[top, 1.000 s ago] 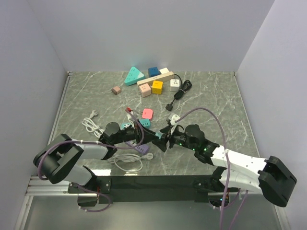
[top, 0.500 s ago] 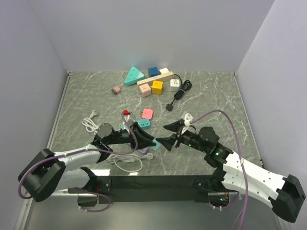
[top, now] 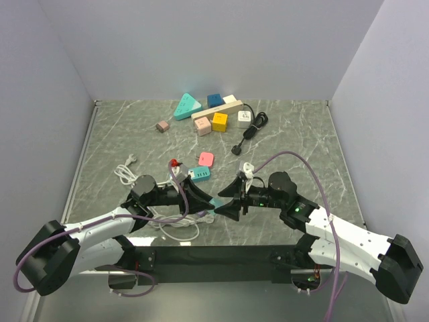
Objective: Insert the plug
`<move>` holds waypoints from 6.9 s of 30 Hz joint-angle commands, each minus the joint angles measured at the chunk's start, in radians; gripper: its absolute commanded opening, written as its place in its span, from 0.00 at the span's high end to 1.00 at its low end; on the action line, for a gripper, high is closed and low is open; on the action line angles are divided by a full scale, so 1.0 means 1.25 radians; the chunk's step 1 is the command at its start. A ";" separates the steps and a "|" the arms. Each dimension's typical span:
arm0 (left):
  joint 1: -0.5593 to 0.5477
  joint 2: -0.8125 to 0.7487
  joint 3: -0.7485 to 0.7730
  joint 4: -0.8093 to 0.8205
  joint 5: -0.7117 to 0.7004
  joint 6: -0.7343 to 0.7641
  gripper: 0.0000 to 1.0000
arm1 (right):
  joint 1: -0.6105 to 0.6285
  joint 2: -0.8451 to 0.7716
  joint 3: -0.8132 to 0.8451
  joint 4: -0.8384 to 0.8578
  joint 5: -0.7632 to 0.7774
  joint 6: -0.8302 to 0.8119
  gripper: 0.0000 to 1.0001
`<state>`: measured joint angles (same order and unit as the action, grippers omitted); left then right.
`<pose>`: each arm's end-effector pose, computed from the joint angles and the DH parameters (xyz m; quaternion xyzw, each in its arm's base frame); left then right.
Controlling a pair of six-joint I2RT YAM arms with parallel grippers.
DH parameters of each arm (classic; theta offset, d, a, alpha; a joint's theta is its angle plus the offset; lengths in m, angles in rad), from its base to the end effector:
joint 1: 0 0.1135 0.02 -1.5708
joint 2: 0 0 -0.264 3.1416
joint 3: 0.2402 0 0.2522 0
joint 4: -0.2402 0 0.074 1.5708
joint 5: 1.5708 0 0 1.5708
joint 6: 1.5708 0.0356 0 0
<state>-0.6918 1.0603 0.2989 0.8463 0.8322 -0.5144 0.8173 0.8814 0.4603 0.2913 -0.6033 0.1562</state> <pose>0.1429 -0.1525 0.2266 0.3513 0.5899 -0.6073 0.3997 0.1239 0.1616 0.2585 -0.4183 0.6151 0.4920 0.4524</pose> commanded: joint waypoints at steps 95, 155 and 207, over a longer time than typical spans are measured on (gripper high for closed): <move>0.382 0.398 0.137 -0.202 -0.700 -0.225 0.56 | -0.120 0.469 0.314 0.096 0.265 -0.066 1.00; 0.279 0.515 0.276 -0.217 -0.436 -0.025 0.94 | -0.196 0.878 0.729 -0.327 0.240 -0.335 1.00; 0.239 0.434 0.212 -0.141 -0.471 -0.093 0.67 | -0.086 0.628 0.458 -0.108 0.369 -0.208 1.00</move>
<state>-0.3897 1.6005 0.5591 0.6014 0.2100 -0.6159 0.7227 1.6676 0.9833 0.0933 -0.1196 -0.0738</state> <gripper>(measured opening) 0.323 0.403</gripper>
